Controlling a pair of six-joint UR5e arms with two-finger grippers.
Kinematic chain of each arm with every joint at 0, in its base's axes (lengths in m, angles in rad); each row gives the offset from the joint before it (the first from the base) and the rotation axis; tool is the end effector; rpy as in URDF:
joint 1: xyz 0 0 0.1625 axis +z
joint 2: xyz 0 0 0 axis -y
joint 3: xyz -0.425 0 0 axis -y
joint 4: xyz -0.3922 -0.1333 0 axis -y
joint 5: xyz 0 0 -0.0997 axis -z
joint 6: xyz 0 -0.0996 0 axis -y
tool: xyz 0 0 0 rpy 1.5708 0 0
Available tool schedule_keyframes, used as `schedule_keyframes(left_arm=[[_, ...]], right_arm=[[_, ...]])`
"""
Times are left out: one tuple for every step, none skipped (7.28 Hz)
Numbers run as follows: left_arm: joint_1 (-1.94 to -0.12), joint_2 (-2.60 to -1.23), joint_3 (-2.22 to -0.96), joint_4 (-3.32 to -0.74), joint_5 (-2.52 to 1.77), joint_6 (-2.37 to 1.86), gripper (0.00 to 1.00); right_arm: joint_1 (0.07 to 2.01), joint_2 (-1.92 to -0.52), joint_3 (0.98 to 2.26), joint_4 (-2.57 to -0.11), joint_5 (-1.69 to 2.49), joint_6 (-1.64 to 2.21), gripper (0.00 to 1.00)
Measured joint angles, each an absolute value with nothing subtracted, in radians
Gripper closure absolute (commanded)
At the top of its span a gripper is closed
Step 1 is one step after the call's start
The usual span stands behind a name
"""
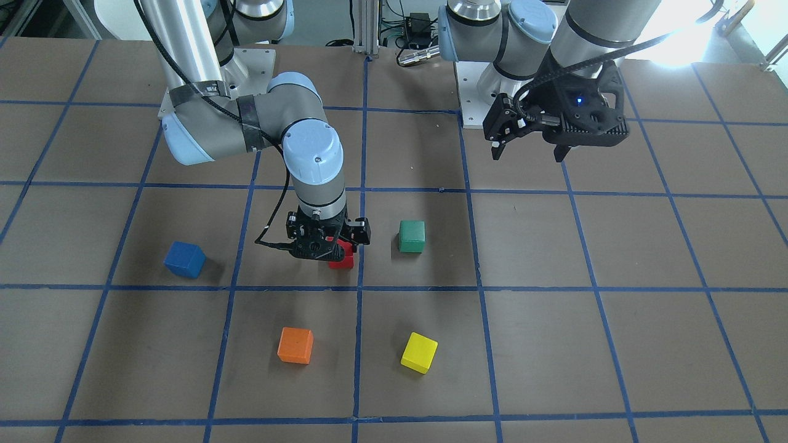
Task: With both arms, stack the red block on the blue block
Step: 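Lower the right gripper onto the red cube and grasp it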
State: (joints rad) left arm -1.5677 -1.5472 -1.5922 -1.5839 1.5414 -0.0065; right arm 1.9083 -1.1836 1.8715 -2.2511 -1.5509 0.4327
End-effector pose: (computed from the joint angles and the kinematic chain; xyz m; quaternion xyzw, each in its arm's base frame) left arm -0.1347 -0.4812 0.4876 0.0049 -0.9999 -0.0055 0.0147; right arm 0.3139 -0.4859 0.2067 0.0476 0.9988 0.0073 0.0078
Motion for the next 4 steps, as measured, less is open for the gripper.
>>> schedule_keyframes(left_arm=[[-1.568,-1.547,-1.595,-1.583,1.542,-0.007,0.00],[-1.568,-1.546,-1.596,-1.582,1.542,-0.007,0.00],[-1.568,-1.546,-1.597,-1.581,1.542,-0.007,0.00],[-1.568,-1.547,-1.597,-1.581,1.542,-0.008,0.00]], right_arm=[[1.914,-1.179,1.871,-2.255,-1.551,0.433,0.00],[1.923,-1.172,1.871,-2.258,-1.551,0.440,0.06],[1.933,-1.166,1.872,-2.259,-1.551,0.451,0.33],[1.940,-1.164,1.872,-2.257,-1.552,0.460,0.66]])
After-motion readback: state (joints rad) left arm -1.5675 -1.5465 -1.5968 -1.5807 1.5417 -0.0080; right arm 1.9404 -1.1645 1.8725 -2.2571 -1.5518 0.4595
